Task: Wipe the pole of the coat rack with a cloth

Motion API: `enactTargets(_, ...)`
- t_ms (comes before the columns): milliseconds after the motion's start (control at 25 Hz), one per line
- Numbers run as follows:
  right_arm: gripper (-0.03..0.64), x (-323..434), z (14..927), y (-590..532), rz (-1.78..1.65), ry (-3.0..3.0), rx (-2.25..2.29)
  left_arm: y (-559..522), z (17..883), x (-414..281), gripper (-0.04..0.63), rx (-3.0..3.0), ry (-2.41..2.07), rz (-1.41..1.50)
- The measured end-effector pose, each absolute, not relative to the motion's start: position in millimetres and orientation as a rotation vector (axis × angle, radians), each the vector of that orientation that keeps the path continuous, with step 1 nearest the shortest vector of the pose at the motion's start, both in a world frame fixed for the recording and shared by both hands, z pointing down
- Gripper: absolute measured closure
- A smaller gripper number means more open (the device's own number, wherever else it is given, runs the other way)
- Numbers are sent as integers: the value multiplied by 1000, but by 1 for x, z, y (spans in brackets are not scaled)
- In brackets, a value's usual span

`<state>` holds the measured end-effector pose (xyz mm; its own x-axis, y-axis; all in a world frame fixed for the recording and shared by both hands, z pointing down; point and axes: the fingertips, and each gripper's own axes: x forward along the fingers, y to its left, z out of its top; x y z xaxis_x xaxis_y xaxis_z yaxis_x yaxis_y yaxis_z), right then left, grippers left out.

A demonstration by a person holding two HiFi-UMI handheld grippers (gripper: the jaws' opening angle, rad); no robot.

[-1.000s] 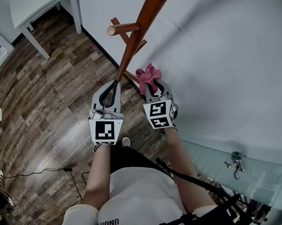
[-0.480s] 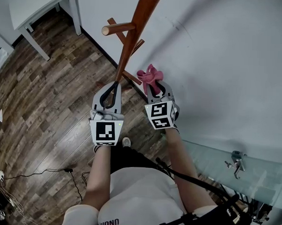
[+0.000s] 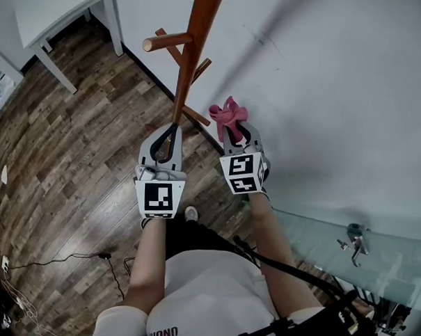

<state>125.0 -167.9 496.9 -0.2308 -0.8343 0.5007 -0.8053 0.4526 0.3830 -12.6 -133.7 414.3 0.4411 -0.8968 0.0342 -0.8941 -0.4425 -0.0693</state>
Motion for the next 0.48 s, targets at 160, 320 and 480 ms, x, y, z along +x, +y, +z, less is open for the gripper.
enactTargets(160, 532, 129, 488, -165, -66, -2053, 1391, -131, 409, -12, 578, -2621, 1629, -103)
enactTargets(320, 532, 131, 472, -164, -82, -2068, 1438, -128, 403, -13, 580, -2607, 1626, -109)
enactTargets(480, 531, 133, 458, -160, -103, -2083, 1479, -124, 398, -12, 578, -2598, 1615, -107)
